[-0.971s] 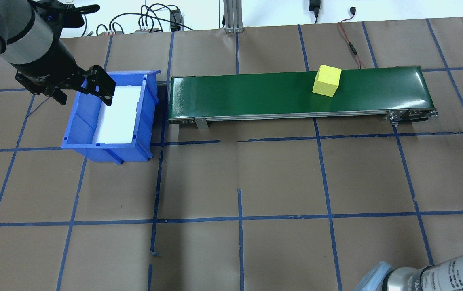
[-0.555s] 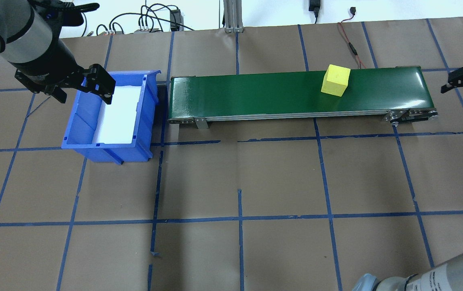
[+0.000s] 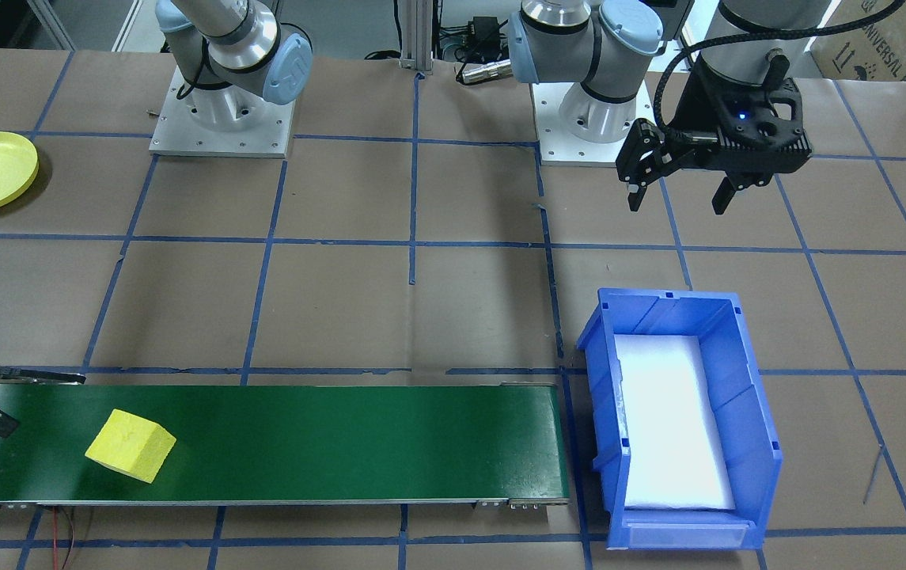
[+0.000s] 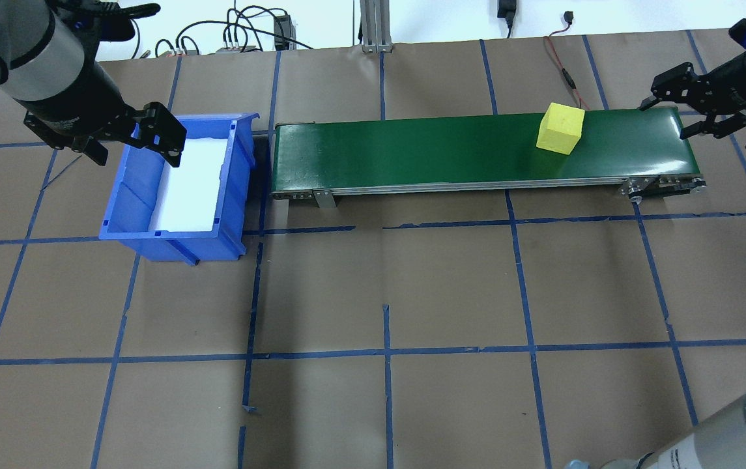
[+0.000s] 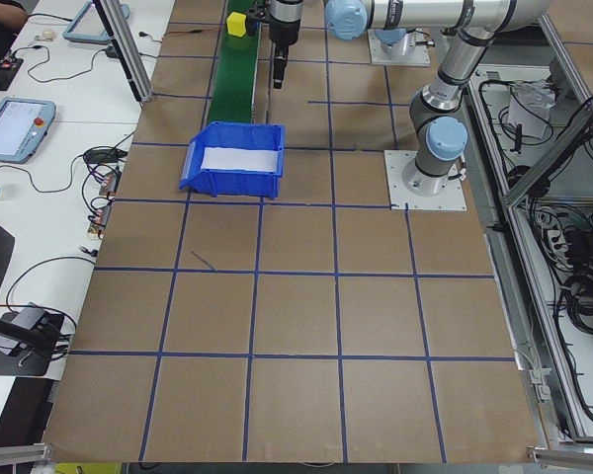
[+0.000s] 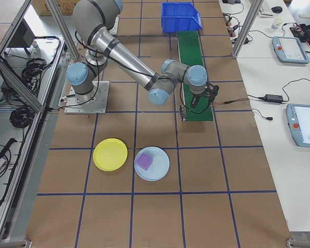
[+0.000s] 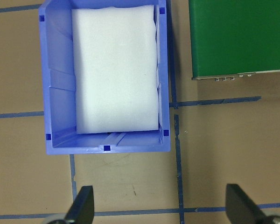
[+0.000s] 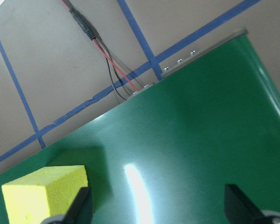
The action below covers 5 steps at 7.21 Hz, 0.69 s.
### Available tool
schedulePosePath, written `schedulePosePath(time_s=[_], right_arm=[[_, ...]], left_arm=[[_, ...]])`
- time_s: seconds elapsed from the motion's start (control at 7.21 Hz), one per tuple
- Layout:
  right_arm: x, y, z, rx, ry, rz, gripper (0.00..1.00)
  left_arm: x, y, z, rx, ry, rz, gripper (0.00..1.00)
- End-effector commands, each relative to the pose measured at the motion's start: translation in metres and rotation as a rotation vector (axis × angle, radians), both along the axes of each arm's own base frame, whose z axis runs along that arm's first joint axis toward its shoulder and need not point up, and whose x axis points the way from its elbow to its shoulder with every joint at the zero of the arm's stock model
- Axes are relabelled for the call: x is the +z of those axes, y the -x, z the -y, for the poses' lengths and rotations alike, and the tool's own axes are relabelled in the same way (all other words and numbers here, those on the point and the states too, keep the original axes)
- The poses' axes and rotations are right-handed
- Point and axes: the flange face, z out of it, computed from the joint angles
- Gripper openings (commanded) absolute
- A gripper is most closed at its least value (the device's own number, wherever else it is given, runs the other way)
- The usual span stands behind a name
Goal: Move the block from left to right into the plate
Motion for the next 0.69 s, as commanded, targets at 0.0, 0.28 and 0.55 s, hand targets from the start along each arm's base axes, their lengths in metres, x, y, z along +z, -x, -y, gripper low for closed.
schedulePosePath(time_s=[0.0,0.28,0.55], right_arm=[[-0.006,-0.037,0.016,0.027,0.019,0.019,1.00],[-0.015,-0.042,0.024,0.034,0.034,0.015,1.00],[-0.020,-0.050,0.026,0.047,0.029,0.020,1.00]], left_arm=[[0.000,0.000,0.000,0.001,-0.001,0.000,1.00],[0.000,0.000,-0.001,0.001,0.000,0.000,1.00],[0.002,0.000,-0.002,-0.001,0.004,0.001,1.00]])
